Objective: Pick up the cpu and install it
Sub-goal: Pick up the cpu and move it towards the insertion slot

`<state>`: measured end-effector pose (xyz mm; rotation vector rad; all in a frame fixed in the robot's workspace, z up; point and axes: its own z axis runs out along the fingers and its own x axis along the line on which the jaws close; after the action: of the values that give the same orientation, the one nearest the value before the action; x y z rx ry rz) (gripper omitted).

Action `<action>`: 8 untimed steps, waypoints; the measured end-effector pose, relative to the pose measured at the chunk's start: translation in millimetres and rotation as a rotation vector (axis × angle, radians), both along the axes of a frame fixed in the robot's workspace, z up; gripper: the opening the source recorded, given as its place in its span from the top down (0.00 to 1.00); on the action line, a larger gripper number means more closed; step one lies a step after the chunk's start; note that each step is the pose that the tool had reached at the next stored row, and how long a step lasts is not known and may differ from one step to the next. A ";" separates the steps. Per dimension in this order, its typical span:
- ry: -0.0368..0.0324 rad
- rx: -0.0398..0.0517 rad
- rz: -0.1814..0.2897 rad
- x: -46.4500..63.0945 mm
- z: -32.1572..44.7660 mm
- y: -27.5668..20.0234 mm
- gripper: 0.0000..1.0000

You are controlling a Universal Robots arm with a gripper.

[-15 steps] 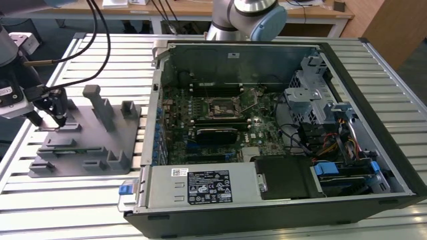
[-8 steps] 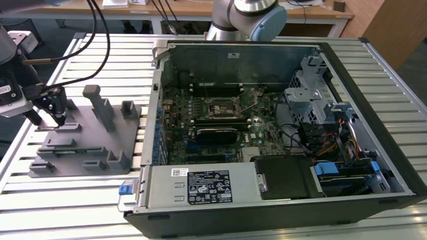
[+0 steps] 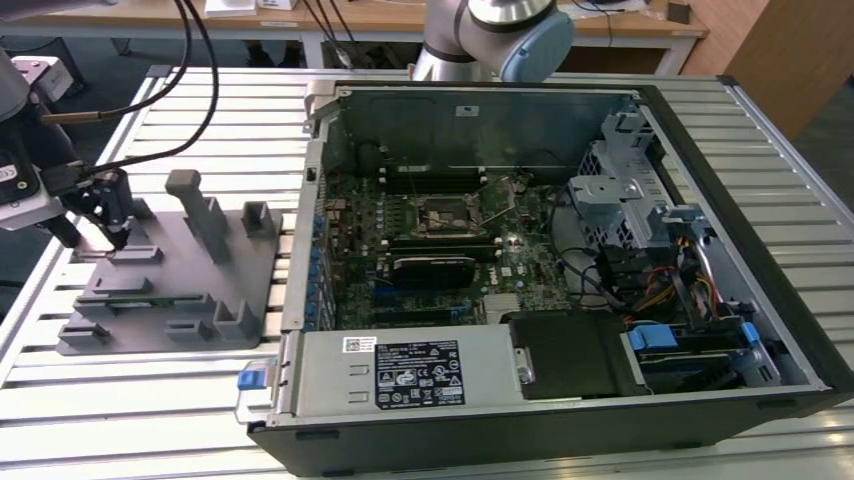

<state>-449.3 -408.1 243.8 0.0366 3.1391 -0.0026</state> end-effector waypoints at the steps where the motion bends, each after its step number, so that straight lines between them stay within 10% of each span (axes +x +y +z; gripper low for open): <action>1: -0.0001 0.0000 0.000 0.0 0.8 0.0 0.47; 8: -0.0004 0.0001 0.000 0.0 5.5 0.0 0.47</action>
<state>-449.3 -408.1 249.3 0.0366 3.1387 -0.0025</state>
